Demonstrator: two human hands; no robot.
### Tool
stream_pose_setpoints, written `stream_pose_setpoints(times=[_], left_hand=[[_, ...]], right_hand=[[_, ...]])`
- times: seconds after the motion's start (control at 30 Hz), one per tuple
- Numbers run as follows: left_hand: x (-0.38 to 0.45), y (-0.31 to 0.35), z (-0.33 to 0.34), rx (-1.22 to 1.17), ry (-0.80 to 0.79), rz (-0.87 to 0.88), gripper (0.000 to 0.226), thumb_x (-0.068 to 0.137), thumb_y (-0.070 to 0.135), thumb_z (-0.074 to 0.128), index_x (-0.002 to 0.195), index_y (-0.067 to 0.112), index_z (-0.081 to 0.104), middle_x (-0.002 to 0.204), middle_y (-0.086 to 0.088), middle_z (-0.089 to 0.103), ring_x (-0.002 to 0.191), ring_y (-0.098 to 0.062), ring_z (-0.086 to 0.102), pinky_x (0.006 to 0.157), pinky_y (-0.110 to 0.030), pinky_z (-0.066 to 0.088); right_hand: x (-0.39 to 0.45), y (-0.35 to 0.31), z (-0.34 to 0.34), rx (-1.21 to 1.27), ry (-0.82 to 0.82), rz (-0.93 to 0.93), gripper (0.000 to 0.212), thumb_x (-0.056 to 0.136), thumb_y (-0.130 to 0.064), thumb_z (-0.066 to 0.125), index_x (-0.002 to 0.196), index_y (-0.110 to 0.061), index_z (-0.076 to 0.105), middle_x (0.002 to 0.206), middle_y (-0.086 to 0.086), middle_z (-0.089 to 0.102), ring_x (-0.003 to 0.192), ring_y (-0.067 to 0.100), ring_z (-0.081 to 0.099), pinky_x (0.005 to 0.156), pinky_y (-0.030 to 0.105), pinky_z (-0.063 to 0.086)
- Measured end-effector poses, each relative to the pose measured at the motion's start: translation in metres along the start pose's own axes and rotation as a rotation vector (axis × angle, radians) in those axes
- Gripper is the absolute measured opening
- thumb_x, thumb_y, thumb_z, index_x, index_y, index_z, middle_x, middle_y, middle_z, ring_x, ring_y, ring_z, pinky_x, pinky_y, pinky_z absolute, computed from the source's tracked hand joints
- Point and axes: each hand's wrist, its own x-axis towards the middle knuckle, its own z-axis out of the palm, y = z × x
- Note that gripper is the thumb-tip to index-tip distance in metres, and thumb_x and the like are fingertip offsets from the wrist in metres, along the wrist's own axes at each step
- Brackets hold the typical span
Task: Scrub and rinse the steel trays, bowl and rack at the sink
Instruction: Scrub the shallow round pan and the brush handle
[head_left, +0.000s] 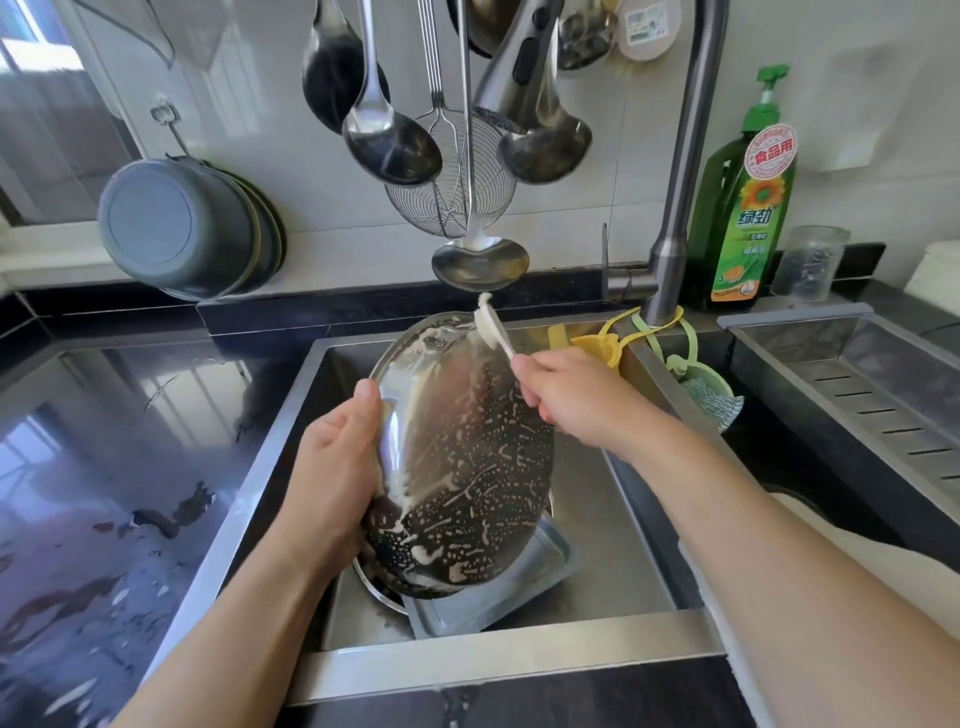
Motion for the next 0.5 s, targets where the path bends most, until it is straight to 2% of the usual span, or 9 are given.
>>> stream_pose_setpoints(times=[0.07, 0.13, 0.17, 0.23, 0.3, 0.43, 0.5], left_hand=[[0.001, -0.003, -0.002, 0.040, -0.024, 0.040, 0.066, 0.095, 0.058, 0.056, 0.089, -0.006, 0.069, 0.088, -0.038, 0.068, 0.077, -0.034, 0.061, 0.077, -0.045, 0.050], [0.002, -0.006, -0.003, 0.087, -0.048, 0.075, 0.063, 0.092, 0.058, 0.056, 0.079, -0.003, 0.066, 0.076, -0.027, 0.069, 0.070, -0.030, 0.057, 0.068, -0.038, 0.047], [0.002, -0.007, -0.003, 0.105, -0.060, 0.086, 0.064, 0.092, 0.059, 0.056, 0.078, -0.002, 0.066, 0.075, -0.024, 0.069, 0.069, -0.029, 0.057, 0.068, -0.039, 0.047], [0.002, -0.008, -0.004, 0.133, -0.080, 0.112, 0.068, 0.090, 0.065, 0.059, 0.080, -0.002, 0.066, 0.078, -0.028, 0.070, 0.072, -0.031, 0.057, 0.073, -0.044, 0.045], [0.003, -0.009, -0.005, 0.143, -0.088, 0.144, 0.072, 0.085, 0.070, 0.059, 0.081, -0.002, 0.066, 0.082, -0.035, 0.068, 0.072, -0.031, 0.057, 0.075, -0.046, 0.044], [0.004, -0.013, -0.008, 0.220, -0.111, 0.201, 0.094, 0.081, 0.084, 0.060, 0.084, -0.010, 0.057, 0.083, -0.043, 0.055, 0.071, -0.029, 0.050, 0.072, -0.045, 0.040], [0.004, -0.012, -0.007, 0.208, -0.089, 0.199, 0.091, 0.082, 0.083, 0.059, 0.084, -0.009, 0.057, 0.083, -0.043, 0.055, 0.071, -0.031, 0.051, 0.072, -0.045, 0.041]], right_hand=[[0.003, 0.010, -0.008, -0.101, 0.023, 0.078, 0.046, 0.108, -0.038, 0.038, 0.075, -0.012, 0.057, 0.064, -0.001, 0.046, 0.056, 0.016, 0.041, 0.057, 0.030, 0.032], [0.003, 0.018, -0.016, -0.168, 0.026, 0.190, 0.047, 0.107, -0.038, 0.039, 0.078, -0.011, 0.064, 0.068, 0.000, 0.053, 0.060, 0.019, 0.047, 0.055, 0.030, 0.034], [0.003, 0.020, -0.017, -0.177, 0.028, 0.185, 0.048, 0.107, -0.039, 0.039, 0.079, -0.010, 0.067, 0.070, 0.000, 0.056, 0.063, 0.020, 0.050, 0.058, 0.032, 0.039], [0.001, 0.014, -0.012, -0.153, 0.036, 0.061, 0.048, 0.107, -0.039, 0.040, 0.081, -0.010, 0.069, 0.070, 0.000, 0.056, 0.066, 0.019, 0.051, 0.065, 0.036, 0.045], [-0.005, 0.002, -0.004, -0.149, 0.013, -0.051, 0.047, 0.107, -0.039, 0.041, 0.078, -0.013, 0.069, 0.065, -0.003, 0.053, 0.060, 0.014, 0.048, 0.062, 0.033, 0.041], [-0.001, 0.010, -0.007, -0.212, 0.020, 0.017, 0.050, 0.107, -0.042, 0.040, 0.086, -0.008, 0.070, 0.067, 0.001, 0.054, 0.061, 0.017, 0.050, 0.066, 0.036, 0.045], [-0.006, 0.008, -0.001, -0.200, -0.001, -0.062, 0.050, 0.106, -0.044, 0.042, 0.083, -0.008, 0.068, 0.065, 0.002, 0.053, 0.056, 0.016, 0.046, 0.061, 0.036, 0.041]])
